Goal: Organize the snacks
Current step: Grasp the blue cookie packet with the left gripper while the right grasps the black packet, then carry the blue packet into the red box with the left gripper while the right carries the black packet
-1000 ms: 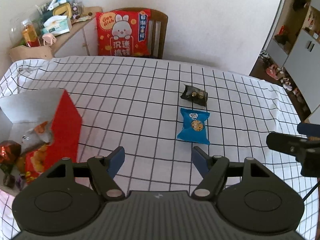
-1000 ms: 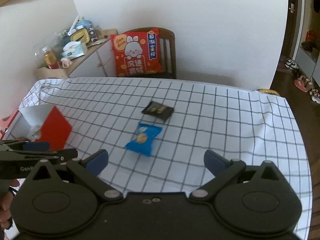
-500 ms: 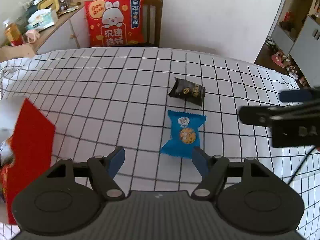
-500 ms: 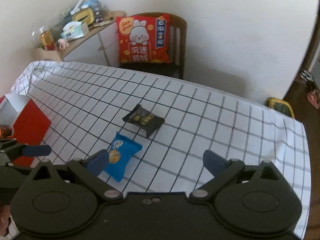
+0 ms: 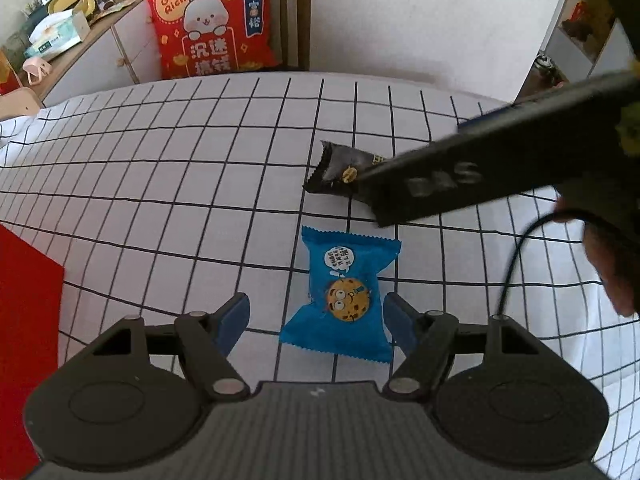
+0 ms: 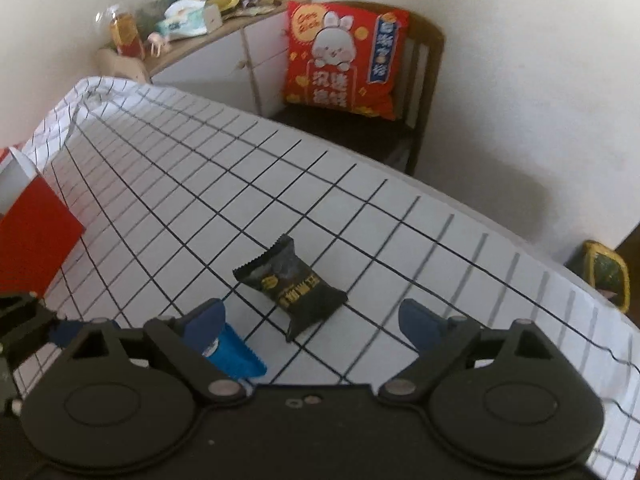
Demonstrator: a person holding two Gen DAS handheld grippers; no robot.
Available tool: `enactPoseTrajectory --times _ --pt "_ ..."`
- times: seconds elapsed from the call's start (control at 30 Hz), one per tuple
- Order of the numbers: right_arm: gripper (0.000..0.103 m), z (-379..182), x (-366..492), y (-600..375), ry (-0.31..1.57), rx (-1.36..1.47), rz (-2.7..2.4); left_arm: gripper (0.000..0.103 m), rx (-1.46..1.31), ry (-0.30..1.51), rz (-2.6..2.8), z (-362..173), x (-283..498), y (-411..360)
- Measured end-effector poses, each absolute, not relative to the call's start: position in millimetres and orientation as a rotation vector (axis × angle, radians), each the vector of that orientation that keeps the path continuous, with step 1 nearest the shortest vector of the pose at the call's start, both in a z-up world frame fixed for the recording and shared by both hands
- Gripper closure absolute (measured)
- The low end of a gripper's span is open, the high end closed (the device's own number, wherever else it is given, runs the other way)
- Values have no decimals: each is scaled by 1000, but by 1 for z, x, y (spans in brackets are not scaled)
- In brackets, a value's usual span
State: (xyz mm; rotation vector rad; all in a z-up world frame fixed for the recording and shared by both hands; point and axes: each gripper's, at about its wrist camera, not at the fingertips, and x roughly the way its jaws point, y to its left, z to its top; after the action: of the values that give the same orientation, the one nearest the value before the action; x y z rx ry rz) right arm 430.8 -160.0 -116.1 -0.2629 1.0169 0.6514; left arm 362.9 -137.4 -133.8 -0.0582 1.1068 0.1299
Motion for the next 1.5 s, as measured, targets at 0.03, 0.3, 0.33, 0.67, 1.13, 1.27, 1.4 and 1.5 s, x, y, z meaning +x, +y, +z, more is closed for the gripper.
enactPoseTrajectory --times 0.03,0.3,0.33,0.67,1.13,1.27,1.4,1.5 --pt "12 -120 434 -155 1021 -278 664 30 -55 1109 133 -136 365 -138" --pt "13 -146 447 -121 1006 -400 706 30 -67 1114 141 -149 377 -139" --pt "13 -149 448 -119 1007 -405 706 30 -60 1114 139 -151 379 -140" --pt "34 -164 453 -121 1012 -373 700 47 -114 1144 82 -159 387 -131" --pt "73 -152 434 -141 1013 -250 629 69 -94 1144 68 -154 369 -135" --pt "73 -149 422 -155 1035 -204 595 69 -110 1143 73 -150 359 -129" --pt "73 -141 403 -167 1047 -159 583 69 -120 1134 90 -141 345 -123" --pt "73 -135 387 -171 1050 -141 574 69 -139 1129 105 -135 335 -116"
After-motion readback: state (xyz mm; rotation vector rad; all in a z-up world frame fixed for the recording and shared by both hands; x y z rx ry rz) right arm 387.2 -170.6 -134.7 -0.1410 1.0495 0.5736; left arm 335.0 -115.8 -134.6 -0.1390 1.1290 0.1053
